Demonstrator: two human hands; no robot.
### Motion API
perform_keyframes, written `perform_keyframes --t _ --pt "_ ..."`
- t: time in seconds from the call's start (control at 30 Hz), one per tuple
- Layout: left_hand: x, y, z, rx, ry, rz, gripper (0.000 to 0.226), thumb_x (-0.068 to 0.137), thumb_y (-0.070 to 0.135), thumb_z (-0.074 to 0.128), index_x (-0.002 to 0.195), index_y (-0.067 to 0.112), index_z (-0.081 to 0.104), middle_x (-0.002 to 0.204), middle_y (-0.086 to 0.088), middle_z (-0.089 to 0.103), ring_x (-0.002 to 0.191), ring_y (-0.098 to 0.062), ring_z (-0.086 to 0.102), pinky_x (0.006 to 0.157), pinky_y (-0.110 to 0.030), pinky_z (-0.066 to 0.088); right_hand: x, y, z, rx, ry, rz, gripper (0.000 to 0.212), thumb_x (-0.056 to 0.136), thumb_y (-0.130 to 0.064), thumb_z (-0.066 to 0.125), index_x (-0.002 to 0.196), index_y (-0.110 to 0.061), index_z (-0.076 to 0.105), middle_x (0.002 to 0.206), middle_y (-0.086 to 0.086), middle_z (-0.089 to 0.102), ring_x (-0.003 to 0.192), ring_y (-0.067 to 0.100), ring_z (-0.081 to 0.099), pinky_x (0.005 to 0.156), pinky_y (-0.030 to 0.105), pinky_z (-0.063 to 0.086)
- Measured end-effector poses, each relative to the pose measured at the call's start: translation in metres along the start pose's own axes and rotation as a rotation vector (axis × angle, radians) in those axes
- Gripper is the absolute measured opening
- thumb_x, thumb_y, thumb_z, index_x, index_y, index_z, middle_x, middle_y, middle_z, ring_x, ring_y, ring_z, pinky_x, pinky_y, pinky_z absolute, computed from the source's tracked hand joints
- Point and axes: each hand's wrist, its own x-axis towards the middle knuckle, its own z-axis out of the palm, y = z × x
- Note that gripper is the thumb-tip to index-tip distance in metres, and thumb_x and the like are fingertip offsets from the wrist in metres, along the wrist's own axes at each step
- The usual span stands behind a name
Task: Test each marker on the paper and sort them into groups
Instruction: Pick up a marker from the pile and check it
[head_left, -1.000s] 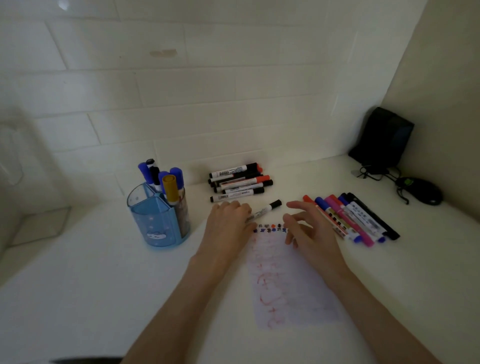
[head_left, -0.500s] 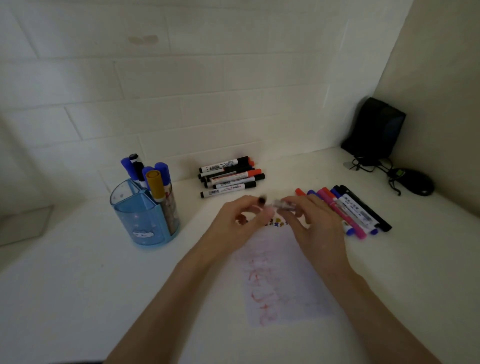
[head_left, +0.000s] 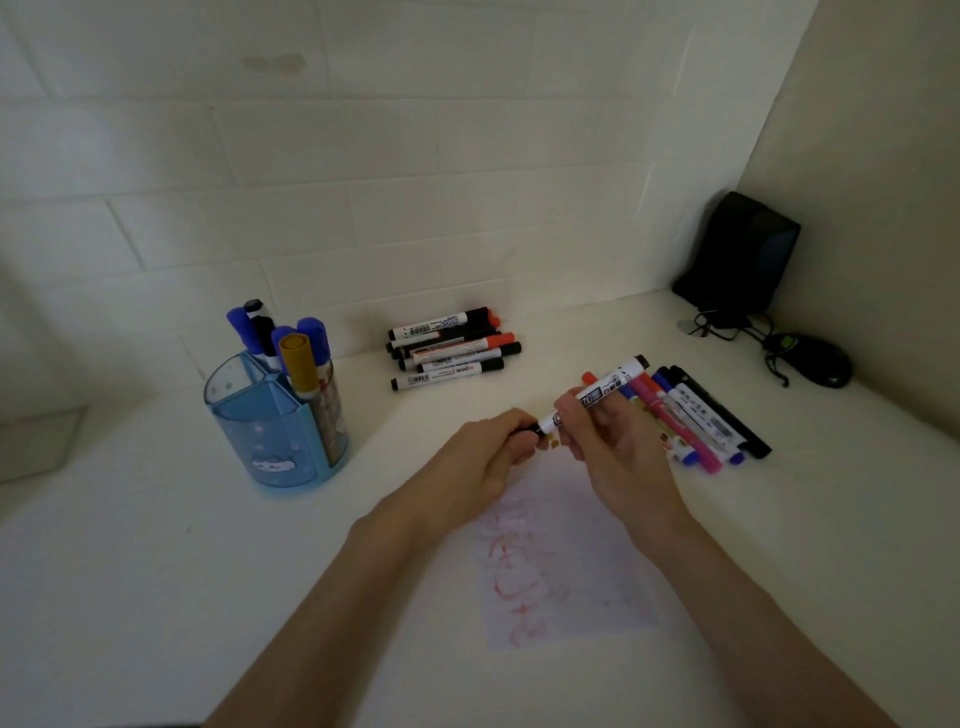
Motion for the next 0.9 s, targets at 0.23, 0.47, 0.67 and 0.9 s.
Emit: perform_keyframes --t 0.23,0.47,0.67,0.9 --pt "-0.001 -0.002 -0.012 -0.303 -0.170 0.014 0.026 0.109 0.015 0.040 0.097 0.012 0.062 0.076 0.004 0.052 0.064 -0.007 0.042 0.062 -0.018 0.037 -0.004 -0.003 -0.003 0.013 -0.036 -0.024 0.017 0.105 -0.024 0.061 0.092 -0.018 0.069 0.073 -0.008 0.066 0.065 0.002 0.059 0.062 0.013 0.047" --pt "-0.008 0.008 0.013 -0.032 0.019 0.026 0.026 0.110 0.032 0.031 0.111 0.019 0.053 0.082 -0.001 0.059 0.068 -0.020 0.054 0.067 -0.039 0.047 -0.006 -0.001 0.007 0.100 0.044 0.046 0.021 0.103 -0.034 0.064 0.092 -0.016 0.068 0.074 -0.006 0.067 0.067 0.006 0.061 0.065 0.019 0.052" --pt "-0.009 0.012 0.023 0.392 0.155 0.125 0.027 0.109 0.040 0.024 0.105 0.022 0.045 0.079 0.010 0.055 0.064 -0.017 0.056 0.061 -0.035 0.041 -0.009 -0.001 0.016 0.026 0.093 0.019 0.024 0.102 -0.029 0.065 0.081 -0.020 0.069 0.063 -0.012 0.066 0.058 -0.001 0.062 0.059 0.012 0.049" --pt "0.000 0.020 0.025 0.137 0.088 0.120 0.029 0.110 0.035 0.026 0.102 0.019 0.048 0.071 0.011 0.051 0.057 -0.006 0.047 0.059 -0.025 0.035 -0.006 -0.008 0.006 -0.124 0.035 0.048 0.032 0.104 -0.042 0.057 0.083 -0.020 0.064 0.067 -0.008 0.064 0.068 0.010 0.063 0.076 0.045 0.059"
